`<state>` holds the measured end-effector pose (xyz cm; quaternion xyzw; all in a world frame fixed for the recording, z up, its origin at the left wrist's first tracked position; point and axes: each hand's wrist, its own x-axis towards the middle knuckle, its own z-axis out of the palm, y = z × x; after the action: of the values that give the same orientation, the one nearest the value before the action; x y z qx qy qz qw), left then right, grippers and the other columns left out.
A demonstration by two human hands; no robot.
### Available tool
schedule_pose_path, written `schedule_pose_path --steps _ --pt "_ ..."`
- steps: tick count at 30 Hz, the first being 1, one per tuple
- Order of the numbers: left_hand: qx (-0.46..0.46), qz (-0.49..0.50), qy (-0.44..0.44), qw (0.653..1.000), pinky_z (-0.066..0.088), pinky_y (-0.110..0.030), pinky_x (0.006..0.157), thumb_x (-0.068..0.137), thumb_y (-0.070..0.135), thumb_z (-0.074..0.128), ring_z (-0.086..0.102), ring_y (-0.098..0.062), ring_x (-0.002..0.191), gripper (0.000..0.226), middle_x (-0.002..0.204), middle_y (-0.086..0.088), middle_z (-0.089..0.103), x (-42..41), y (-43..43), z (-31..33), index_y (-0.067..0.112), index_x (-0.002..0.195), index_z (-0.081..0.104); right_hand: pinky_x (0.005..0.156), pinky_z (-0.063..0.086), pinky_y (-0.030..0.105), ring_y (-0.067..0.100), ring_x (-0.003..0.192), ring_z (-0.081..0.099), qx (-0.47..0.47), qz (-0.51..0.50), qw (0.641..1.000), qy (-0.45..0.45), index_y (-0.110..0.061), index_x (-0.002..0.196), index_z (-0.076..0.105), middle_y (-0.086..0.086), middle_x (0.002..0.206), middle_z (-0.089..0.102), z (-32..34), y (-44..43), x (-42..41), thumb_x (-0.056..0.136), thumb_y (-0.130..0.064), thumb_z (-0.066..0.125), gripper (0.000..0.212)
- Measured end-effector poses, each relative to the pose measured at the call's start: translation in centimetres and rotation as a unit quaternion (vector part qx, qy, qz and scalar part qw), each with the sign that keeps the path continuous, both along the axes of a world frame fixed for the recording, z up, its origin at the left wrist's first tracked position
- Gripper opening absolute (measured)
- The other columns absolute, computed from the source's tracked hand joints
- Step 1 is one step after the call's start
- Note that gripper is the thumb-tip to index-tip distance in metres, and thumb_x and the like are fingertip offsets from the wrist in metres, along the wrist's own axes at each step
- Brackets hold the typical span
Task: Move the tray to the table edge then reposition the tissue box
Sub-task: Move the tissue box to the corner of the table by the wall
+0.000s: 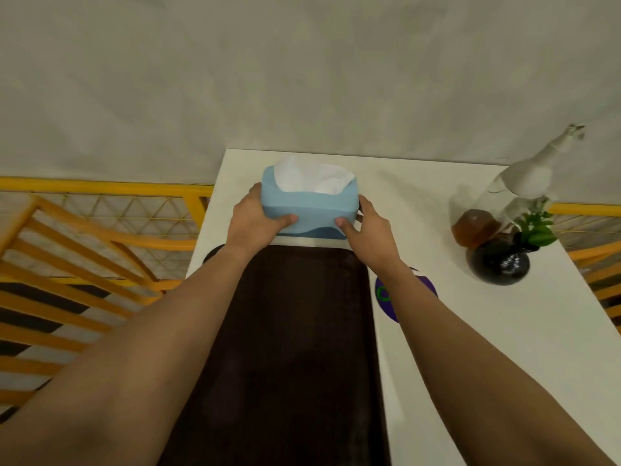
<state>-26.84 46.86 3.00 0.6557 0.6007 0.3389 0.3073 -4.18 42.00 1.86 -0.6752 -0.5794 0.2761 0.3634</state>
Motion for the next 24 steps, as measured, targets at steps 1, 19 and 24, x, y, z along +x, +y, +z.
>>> schedule_pose_path --steps 1,19,24 --pt "0.002 0.001 -0.003 1.0 0.043 -0.015 0.077 0.075 0.037 0.087 0.052 -0.01 0.105 0.076 0.129 -0.002 0.061 -1.0 0.2 0.0 0.019 0.137 0.048 0.09 0.042 0.024 0.024 0.126 0.056 0.001 0.001 1.0 0.001 -0.022 0.148 0.04 0.002 0.141 0.057 0.0 0.2 -0.9 0.098 -0.039 0.064 0.058" --pt "0.0 0.002 -0.066 0.998 0.05 -0.023 0.094 0.068 0.048 0.089 0.051 -0.017 0.126 0.104 0.142 0.002 0.052 -11.7 1.7 -1.5 0.022 0.152 0.034 0.108 0.042 0.04 0.024 0.138 0.047 -0.013 -0.003 1.0 -0.013 -0.021 0.156 0.03 0.0 0.155 0.045 -0.3 1.8 -10.1 0.086 -0.061 0.069 0.09" --pt "0.018 0.001 -0.088 0.996 0.042 0.002 0.068 0.073 0.042 0.087 0.053 -0.01 0.112 0.081 0.126 0.01 0.057 -11.2 2.1 -2.1 0.027 0.141 0.047 0.094 0.04 0.02 0.022 0.13 0.054 0.009 0.024 1.0 -0.008 -0.032 0.152 0.032 -0.005 0.145 0.053 -1.3 2.6 -10.0 0.091 -0.061 0.061 0.073"
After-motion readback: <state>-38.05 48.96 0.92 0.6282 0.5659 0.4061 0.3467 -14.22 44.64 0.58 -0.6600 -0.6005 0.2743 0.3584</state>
